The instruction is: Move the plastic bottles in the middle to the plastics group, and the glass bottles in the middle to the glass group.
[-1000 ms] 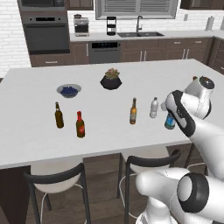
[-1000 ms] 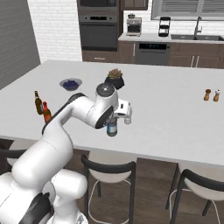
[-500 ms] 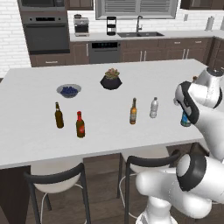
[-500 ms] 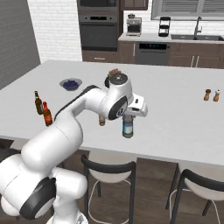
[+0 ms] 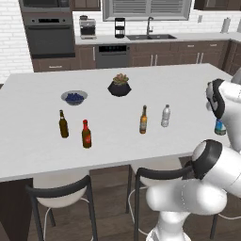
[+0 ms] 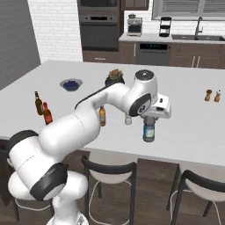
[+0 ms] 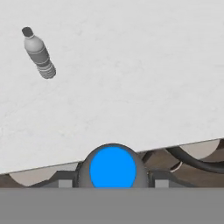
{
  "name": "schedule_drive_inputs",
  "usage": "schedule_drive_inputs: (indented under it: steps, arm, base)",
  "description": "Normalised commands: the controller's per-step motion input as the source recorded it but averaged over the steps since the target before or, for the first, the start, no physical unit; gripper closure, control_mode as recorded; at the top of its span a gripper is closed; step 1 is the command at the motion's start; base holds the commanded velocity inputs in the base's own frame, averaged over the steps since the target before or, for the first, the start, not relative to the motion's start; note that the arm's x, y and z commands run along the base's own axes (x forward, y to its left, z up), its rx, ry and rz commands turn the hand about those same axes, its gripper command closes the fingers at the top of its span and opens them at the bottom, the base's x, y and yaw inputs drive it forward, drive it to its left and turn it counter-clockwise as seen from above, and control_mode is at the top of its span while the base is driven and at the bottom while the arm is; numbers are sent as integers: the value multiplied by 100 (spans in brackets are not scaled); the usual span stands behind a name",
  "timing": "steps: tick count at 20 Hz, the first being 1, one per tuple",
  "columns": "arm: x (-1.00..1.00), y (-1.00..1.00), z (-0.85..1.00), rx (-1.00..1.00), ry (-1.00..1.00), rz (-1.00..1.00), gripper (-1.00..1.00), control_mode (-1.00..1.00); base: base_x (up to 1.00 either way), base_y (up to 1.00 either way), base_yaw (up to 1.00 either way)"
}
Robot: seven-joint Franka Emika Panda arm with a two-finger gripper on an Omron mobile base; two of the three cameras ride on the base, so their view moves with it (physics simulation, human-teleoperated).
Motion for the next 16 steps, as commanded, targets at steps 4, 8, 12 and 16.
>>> schedule_drive_inputs:
  steps: [4,8,12,16]
  arm:
    - [-21,-88,-3,-2,-11,-1,100,-100]
    - [-20,-74,-12,-6,0,-2,100,-100]
    - [-11,-61,-13,-1,5,-15,100,-100]
    - [21,-67,-1,-1,19,-13,100,-100]
  base:
    - [0,0,0]
    - [0,0,0]
    - [0,0,0]
    - [0,0,0]
